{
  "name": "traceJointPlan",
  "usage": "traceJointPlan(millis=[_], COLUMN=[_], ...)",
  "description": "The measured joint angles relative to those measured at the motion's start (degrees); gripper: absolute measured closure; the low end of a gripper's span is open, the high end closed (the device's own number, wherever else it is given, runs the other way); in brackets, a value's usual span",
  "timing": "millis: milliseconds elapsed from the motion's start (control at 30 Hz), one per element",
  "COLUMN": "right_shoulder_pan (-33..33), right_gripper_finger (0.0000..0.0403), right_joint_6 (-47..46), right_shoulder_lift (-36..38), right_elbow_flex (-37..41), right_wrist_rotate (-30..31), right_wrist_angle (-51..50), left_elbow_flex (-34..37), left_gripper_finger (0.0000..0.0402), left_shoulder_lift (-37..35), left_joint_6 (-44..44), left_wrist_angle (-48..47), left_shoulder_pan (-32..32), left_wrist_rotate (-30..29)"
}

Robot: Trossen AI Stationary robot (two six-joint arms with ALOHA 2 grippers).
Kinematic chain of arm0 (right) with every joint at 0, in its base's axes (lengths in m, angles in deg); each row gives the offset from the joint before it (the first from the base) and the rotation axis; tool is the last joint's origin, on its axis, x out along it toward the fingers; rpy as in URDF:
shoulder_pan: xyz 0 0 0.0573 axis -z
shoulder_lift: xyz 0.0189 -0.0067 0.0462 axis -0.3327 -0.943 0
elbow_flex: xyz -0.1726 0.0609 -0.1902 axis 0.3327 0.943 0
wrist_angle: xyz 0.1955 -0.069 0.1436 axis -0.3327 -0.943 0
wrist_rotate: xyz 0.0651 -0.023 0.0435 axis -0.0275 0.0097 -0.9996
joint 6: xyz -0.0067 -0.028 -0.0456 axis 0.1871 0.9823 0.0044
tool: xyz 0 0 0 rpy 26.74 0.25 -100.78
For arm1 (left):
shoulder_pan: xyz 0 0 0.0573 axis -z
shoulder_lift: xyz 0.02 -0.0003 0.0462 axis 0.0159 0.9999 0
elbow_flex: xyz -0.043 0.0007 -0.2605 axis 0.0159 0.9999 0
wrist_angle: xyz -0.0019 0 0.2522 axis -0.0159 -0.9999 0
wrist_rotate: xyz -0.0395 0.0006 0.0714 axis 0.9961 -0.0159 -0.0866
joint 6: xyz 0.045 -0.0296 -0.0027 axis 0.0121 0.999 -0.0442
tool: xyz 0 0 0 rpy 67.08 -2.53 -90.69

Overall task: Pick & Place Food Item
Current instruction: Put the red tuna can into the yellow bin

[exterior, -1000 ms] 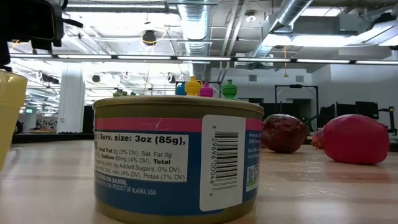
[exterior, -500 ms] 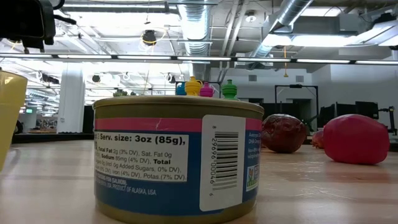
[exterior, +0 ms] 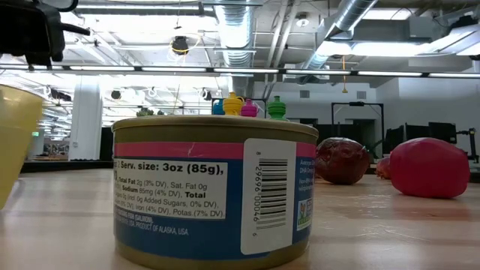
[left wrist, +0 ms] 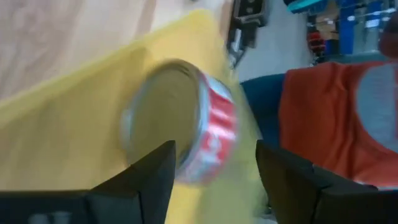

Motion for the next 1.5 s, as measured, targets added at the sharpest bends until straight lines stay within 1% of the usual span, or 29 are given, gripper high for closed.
traceJointPlan(millis=[67,200,367,433,500,567,600,667,733,800,867,967,1067,1167,1267,1367,1433,1500], right_shoulder_pan=[0.0,0.0,0.4,1.1,1.3,1.4,1.5,1.6,1.6,1.6,1.6,1.3,1.1,1.1,1.0,1.2,1.2,1.1], right_gripper_finger=[0.0091,0.0091,0.0091,0.0091,0.0091,0.0091,0.0091,0.0091,0.0091,0.0091,0.0091,0.0091,0.0091,0.0091,0.0091,0.0091,0.0091,0.0091], right_joint_6=[0.0,0.6,6.8,10.3,13.7,16.3,17.1,17.4,15.9,13.9,11.7,8.0,6.2,5.5,5.6,7.2,9.2,11.4], right_shoulder_lift=[0.0,0.0,-0.2,-1.2,-2.5,-3.7,-4.2,-5.5,-6.8,-8.0,-8.4,-9.0,-9.3,-9.2,-9.3,-9.3,-9.3,-9.3], right_elbow_flex=[0.0,0.0,0.0,-0.1,0.0,0.0,0.0,0.0,0.0,0.0,0.0,-0.1,0.1,-0.1,0.0,0.0,0.0,0.0], right_wrist_rotate=[0.0,-0.6,-7.4,-9.0,-10.5,-11.1,-11.5,-11.8,-12.0,-12.1,-12.5,-13.6,-14.2,-14.1,-14.2,-14.4,-14.6,-14.6], right_wrist_angle=[0.8,3.5,10.6,15.5,19.3,22.9,23.8,25.2,25.6,26.0,26.0,27.1,27.9,30.5,31.8,32.4,32.2,32.2], left_elbow_flex=[0.1,0.1,-0.4,-2.6,-6.6,-11.5,-13.9,-18.6,-22.0,-24.5,-26.0,-26.3,-26.3,-26.3,-26.3,-26.3,-26.4,-26.4], left_gripper_finger=[0.0207,0.0237,0.0277,0.0301,0.0334,0.0374,0.0387,0.0392,0.0389,0.0389,0.0393,0.0396,0.0376,0.033,0.0264,0.0185,0.0137,0.0104], left_shoulder_lift=[-1.9,-6.5,-12.8,-14.5,-14.9,-14.5,-13.8,-11.9,-9.6,-7.0,-4.0,-0.1,2.7,3.9,4.4,4.4,4.7,5.7], left_joint_6=[0.1,0.1,0.4,-0.2,-3.6,-9.9,-13.3,-19.5,-24.1,-27.7,-31.2,-34.3,-34.5,-34.4,-34.1,-34.1,-34.0,-32.3], left_wrist_angle=[-0.1,0.3,3.8,0.8,-5.0,-13.3,-17.5,-25.5,-32.0,-36.1,-38.0,-37.7,-37.4,-37.3,-35.9,-33.6,-33.9,-34.5], left_shoulder_pan=[0.0,0.0,0.0,0.1,0.7,1.8,2.5,4.2,6.7,9.6,12.4,16.0,18.3,20.0,20.3,20.3,20.1,19.6], left_wrist_rotate=[1.0,1.0,0.9,0.4,0.3,0.3,0.3,-2.2,-6.9,-11.4,-14.2,-15.1,-14.0,-14.2,-15.9,-17.4,-21.1,-25.7])
